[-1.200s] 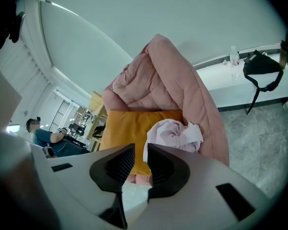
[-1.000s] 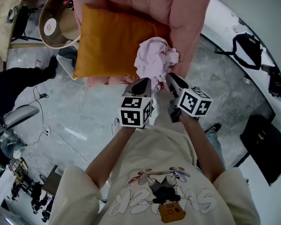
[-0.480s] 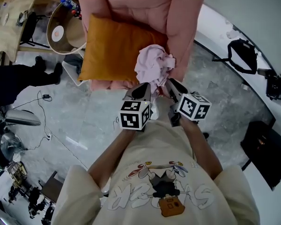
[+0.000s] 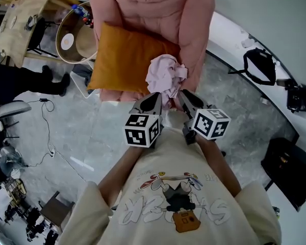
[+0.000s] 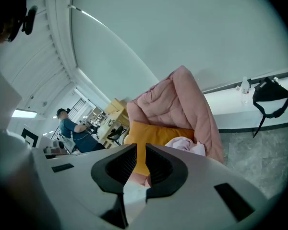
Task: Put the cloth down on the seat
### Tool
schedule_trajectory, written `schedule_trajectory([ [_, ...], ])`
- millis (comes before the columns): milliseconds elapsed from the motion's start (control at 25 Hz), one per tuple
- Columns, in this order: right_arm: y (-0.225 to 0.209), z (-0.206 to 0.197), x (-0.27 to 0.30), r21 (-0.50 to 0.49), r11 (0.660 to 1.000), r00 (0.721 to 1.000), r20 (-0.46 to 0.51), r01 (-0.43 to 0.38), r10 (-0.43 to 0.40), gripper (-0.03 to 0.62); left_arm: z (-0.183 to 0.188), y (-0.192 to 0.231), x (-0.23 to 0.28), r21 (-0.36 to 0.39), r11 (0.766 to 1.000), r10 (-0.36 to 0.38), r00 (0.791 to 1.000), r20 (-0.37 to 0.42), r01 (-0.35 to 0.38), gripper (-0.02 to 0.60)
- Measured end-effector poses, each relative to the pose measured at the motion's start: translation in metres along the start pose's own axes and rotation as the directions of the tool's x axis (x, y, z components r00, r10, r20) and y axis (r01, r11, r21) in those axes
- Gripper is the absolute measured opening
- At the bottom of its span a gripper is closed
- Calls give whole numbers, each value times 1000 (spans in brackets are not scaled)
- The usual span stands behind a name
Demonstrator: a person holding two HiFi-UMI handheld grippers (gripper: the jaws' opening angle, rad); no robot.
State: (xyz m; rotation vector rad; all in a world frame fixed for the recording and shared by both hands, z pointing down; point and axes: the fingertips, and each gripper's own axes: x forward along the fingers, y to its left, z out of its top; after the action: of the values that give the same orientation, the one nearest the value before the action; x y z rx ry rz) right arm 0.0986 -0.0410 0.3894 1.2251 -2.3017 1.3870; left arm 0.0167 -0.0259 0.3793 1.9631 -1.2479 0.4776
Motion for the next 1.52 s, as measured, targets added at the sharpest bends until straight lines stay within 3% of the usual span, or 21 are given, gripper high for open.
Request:
schedule_trajectory([
  [240,30,11,-14,-100,995,999,22,-29,32,74,20,-10,-23,33,999,-4,998,66,2,3],
  [480,44,25,-29,-170,985,997,63,-39,51,74,34,-19,-39,111,993,26,991,134,-41,3],
  [800,59,55,-53,-313,950,986,159,-1,53,49,60,-31,-52,197,976,47,975,217,-91,3],
  [960,66,64,-60,-367,930,978,200,14,64,35,61,-44,-48,213,975,24,977,211,-70,3],
  [1200,68,59,-60,-395,919,981,176,-11,88,20,58,-55,-46,250,966,8,979,202,-59,3],
  [1520,63,56,-63,-388,922,981,175,-12,86,20,48,-50,-45,196,979,17,983,185,-54,3],
])
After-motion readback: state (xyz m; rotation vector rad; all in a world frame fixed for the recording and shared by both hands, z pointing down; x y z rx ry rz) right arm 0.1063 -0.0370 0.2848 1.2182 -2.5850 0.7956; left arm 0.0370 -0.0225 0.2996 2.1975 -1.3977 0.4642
